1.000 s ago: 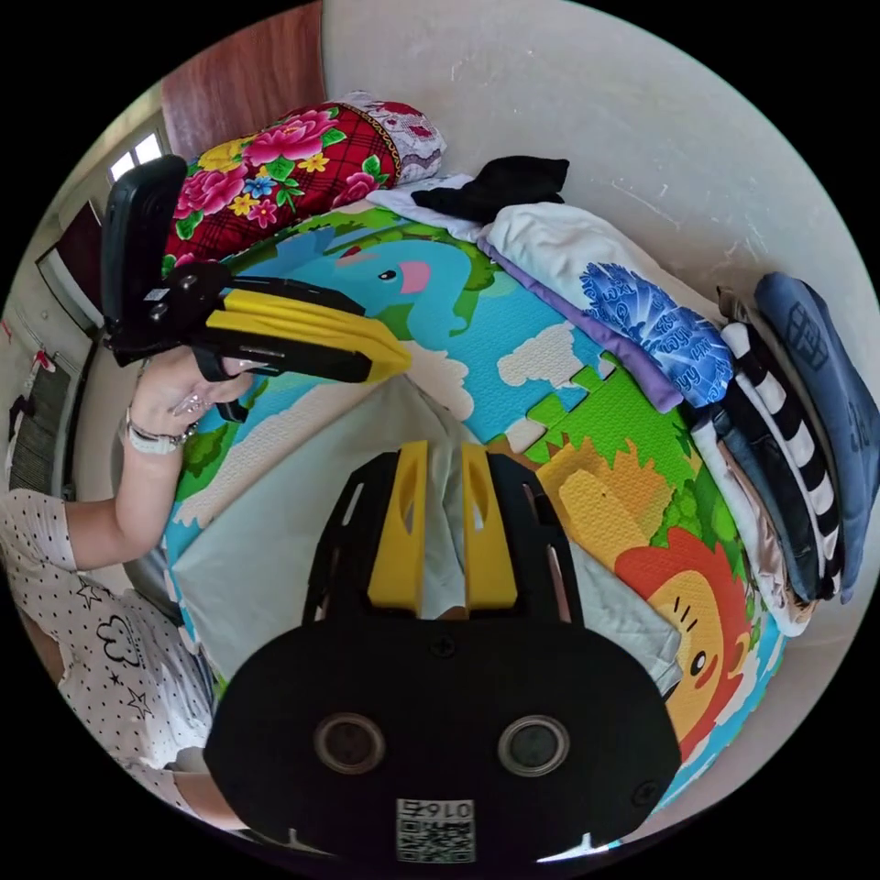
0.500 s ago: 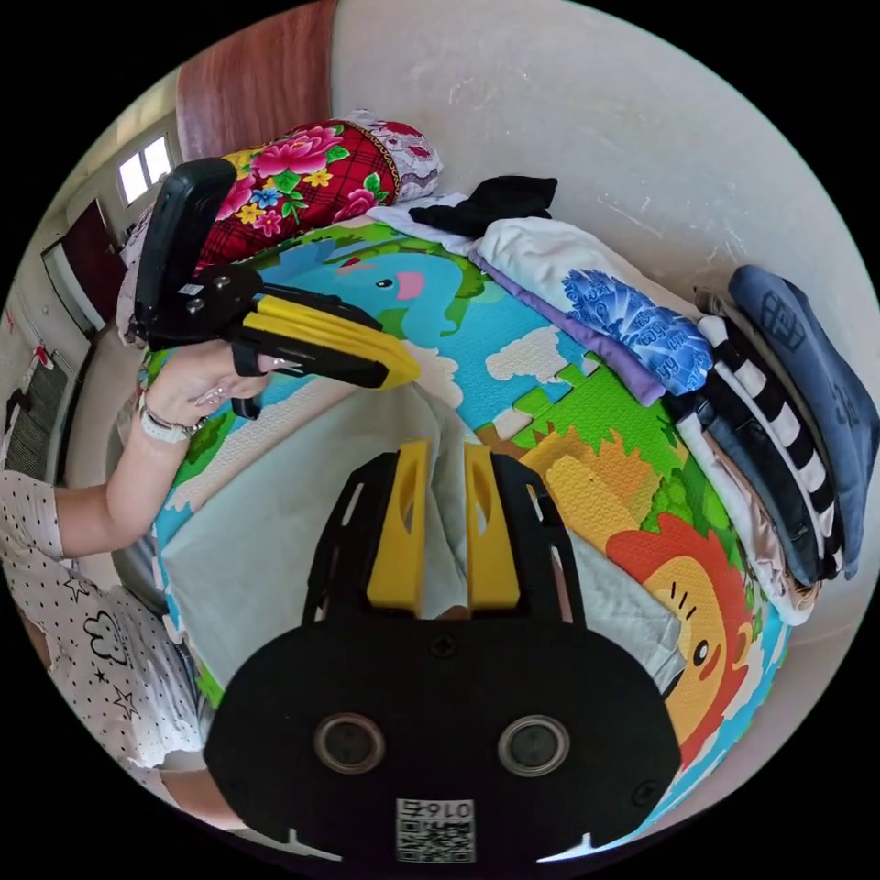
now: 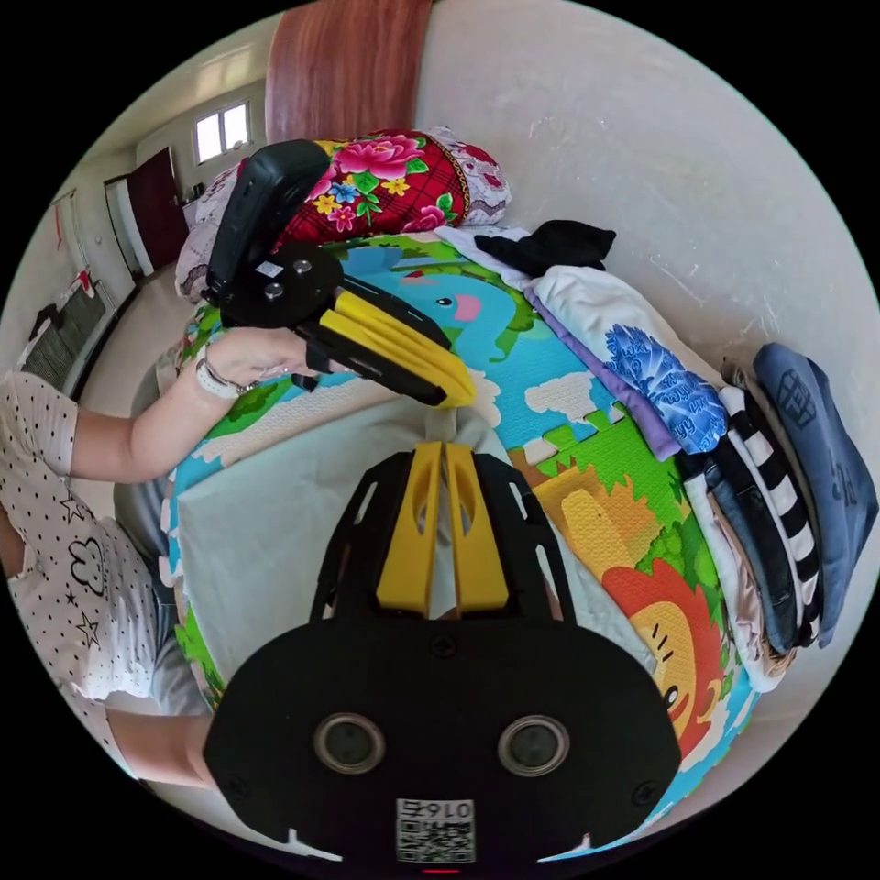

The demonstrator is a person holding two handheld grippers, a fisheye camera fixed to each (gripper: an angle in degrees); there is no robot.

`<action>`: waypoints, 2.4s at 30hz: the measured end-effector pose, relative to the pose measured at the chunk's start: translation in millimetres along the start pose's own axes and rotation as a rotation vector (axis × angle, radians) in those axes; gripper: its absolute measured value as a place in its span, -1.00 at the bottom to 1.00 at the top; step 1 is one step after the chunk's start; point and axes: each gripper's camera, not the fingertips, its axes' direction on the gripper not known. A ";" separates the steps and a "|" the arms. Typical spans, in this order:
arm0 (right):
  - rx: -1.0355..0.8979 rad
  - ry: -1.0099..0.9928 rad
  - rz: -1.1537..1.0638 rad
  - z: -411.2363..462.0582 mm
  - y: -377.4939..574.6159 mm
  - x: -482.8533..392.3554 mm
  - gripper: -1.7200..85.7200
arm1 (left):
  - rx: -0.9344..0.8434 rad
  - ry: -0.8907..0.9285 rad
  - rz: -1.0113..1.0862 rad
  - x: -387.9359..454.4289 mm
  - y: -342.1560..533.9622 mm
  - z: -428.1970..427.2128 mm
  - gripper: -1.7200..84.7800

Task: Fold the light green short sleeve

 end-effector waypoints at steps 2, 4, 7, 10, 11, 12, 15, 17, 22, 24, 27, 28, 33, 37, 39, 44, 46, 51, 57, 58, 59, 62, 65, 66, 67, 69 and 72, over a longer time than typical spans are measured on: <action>0.003 0.018 -0.046 -6.5 -0.8 -10.1 -0.96 | 0.022 0.016 0.022 1.1 1.4 -8.3 -0.96; 0.009 0.036 -0.057 -10.2 -2.5 -15.3 -0.96 | 0.049 0.067 0.018 -3.5 4.0 -16.4 -0.95; 0.003 0.052 -0.080 -12.3 -5.4 -23.1 -0.96 | 0.095 0.232 -0.041 -22.7 9.4 -25.7 -0.92; 0.007 0.071 -0.113 -13.6 -7.8 -32.2 -0.96 | 0.116 0.528 -0.079 -44.8 15.3 -21.4 -0.88; 0.013 0.067 -0.126 -15.0 -8.3 -35.6 -0.96 | 0.115 0.595 -0.098 -51.5 15.7 -18.3 -0.87; 0.016 0.065 -0.134 -15.7 -8.4 -37.3 -0.96 | 0.113 0.601 -0.111 -54.7 16.5 -17.3 -0.86; 0.022 0.077 -0.176 -17.6 -7.7 -46.5 -0.96 | 0.039 0.454 -0.089 -48.1 15.6 -18.8 -0.82; 0.019 0.084 -0.197 -17.3 -6.6 -51.2 -0.96 | 0.000 0.381 -0.056 -41.0 13.9 -20.8 -0.79; 0.014 0.079 -0.244 -14.8 -1.1 -58.5 -0.96 | 0.003 0.425 0.023 -28.7 11.6 -24.2 -0.78; 0.003 0.079 -0.256 -11.9 1.2 -60.1 -0.96 | -0.017 0.419 0.054 -24.5 12.6 -24.8 -0.85; 0.011 0.093 -0.247 -7.4 5.0 -58.8 -0.96 | -0.058 0.393 0.089 -18.7 12.9 -23.4 -0.96; 0.017 0.082 -0.241 -6.4 6.9 -57.2 -0.96 | -0.055 0.385 0.090 -18.1 13.0 -24.0 -0.97; 0.026 0.108 -0.128 -1.2 17.8 -38.2 -0.92 | 0.033 0.375 0.048 -27.1 17.9 -38.9 -0.98; 0.034 0.013 0.075 6.4 35.6 2.6 -0.86 | 0.098 0.390 0.012 -35.9 22.4 -48.1 -0.98; 0.027 -0.067 0.097 13.9 42.4 12.3 -0.82 | 0.120 0.398 0.013 -37.3 24.3 -51.6 -0.98; 0.068 -0.165 0.169 27.6 60.5 34.5 -0.79 | 0.106 0.368 0.024 -34.6 24.7 -52.6 -0.98; 0.106 -0.198 0.199 28.5 68.8 43.6 -0.79 | 0.100 0.368 0.030 -33.7 24.5 -52.1 -0.98; 0.172 -0.293 0.166 34.9 83.0 50.7 -0.84 | 0.114 0.371 0.032 -33.4 25.4 -54.9 -0.98; 0.038 -0.290 0.105 75.5 77.7 46.1 -0.87 | 0.117 0.368 0.030 -34.6 26.7 -56.9 -0.98; 0.027 -0.310 0.074 80.1 79.0 44.0 -0.89 | 0.116 0.369 0.029 -34.8 26.7 -56.8 -0.98; 0.020 -0.309 0.043 82.5 80.9 40.9 -0.90 | 0.116 0.369 0.025 -35.4 26.9 -56.7 -0.98; 0.006 -0.269 -0.011 85.7 87.8 34.1 -0.92 | 0.115 0.368 0.021 -35.8 27.0 -56.4 -0.98; -0.032 -0.234 -0.031 94.3 94.8 32.4 -0.93 | 0.104 0.354 0.019 -35.0 26.8 -55.0 -0.98; -0.041 -0.232 -0.032 96.4 96.0 32.8 -0.94 | 0.098 0.350 0.021 -34.6 26.8 -54.1 -0.98; -0.044 -0.226 -0.032 99.7 98.4 34.0 -0.93 | 0.097 0.349 0.020 -34.5 26.8 -53.8 -0.98; -0.007 -0.217 0.005 101.1 100.0 40.3 -0.93 | 0.096 0.355 0.024 -33.8 26.7 -53.3 -0.98; 0.082 -0.230 0.145 103.5 99.2 61.1 -0.93 | 0.102 0.358 0.030 -32.8 26.8 -54.2 -0.98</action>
